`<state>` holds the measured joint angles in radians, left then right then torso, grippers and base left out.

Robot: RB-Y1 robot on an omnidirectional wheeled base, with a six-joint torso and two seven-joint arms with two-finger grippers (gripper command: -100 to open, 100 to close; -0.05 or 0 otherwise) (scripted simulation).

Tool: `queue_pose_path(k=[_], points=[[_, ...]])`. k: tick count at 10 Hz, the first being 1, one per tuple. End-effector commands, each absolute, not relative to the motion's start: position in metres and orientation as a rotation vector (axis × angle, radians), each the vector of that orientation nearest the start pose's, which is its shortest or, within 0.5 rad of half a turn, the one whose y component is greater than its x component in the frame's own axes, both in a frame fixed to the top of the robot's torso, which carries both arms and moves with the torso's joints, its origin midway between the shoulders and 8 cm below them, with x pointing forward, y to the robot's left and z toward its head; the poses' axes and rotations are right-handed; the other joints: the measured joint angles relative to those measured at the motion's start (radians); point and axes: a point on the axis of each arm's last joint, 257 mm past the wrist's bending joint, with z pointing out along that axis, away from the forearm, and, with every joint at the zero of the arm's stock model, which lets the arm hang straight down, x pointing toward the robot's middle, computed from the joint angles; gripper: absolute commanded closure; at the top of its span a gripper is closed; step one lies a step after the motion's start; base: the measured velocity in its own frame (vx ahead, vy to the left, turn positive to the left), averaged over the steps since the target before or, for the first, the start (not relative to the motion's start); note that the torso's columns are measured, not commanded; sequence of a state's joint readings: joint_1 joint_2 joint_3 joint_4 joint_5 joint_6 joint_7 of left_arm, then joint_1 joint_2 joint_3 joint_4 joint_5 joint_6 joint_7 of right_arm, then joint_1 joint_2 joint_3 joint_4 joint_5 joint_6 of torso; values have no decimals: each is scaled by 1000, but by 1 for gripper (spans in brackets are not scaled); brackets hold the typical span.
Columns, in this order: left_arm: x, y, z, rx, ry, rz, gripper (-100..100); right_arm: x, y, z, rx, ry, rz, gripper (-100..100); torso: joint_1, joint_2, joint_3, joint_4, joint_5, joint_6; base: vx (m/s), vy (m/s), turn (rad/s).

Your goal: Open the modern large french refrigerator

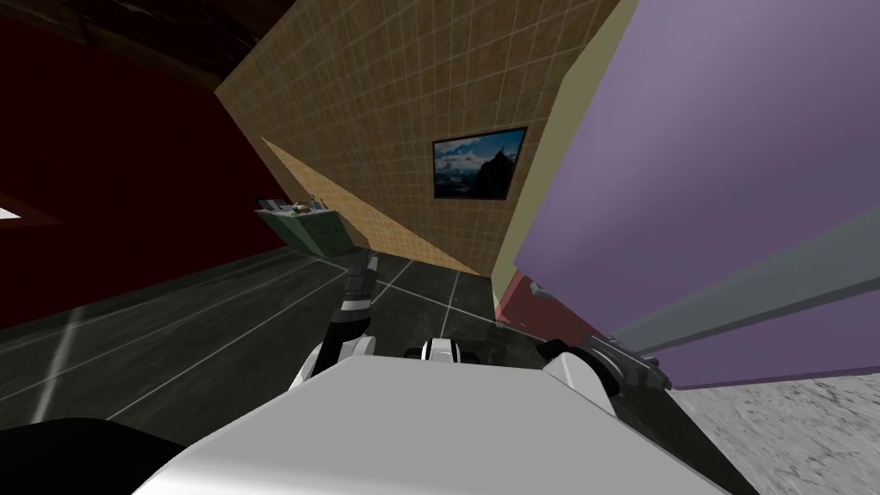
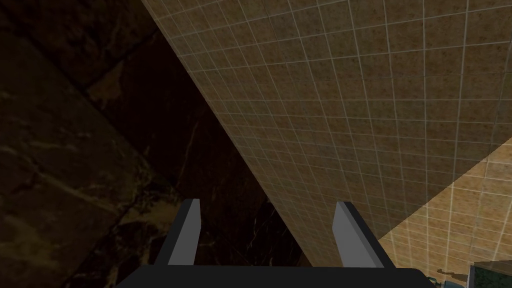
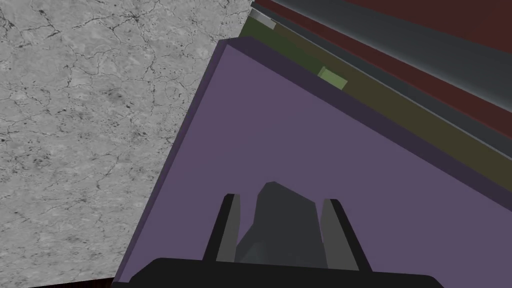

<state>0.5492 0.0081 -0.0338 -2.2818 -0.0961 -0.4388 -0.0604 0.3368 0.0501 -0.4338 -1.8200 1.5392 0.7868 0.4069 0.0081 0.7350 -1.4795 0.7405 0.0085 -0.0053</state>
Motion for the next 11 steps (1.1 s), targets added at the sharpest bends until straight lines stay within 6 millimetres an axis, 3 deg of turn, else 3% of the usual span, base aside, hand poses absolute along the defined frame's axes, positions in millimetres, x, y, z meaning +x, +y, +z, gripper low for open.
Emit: queue_pose_path(k=[1, 2, 5, 11], points=[[353, 265, -4, -652, 763, -1178, 0, 199, -612, -223, 779, 1564, -1451, 100, -1, 2, 1, 0, 1, 0, 117, 250, -91], [353, 265, -4, -652, 763, -1178, 0, 204, -610, -225, 765, 1584, -1437, -100, 1, 4, 2, 1, 0, 2, 50, 118, -65], [353, 265, -4, -652, 763, -1178, 0, 212, -609, -212, 764, 1589, -1429, -100, -17, 10, 6, 1, -6, 9, -22, -31, -6], [353, 265, -4, -652, 763, -1178, 0, 227, -605, -185, 750, 1602, -1406, -100, 5, 12, 6, 3, 2, 8, -8, -14, -31]])
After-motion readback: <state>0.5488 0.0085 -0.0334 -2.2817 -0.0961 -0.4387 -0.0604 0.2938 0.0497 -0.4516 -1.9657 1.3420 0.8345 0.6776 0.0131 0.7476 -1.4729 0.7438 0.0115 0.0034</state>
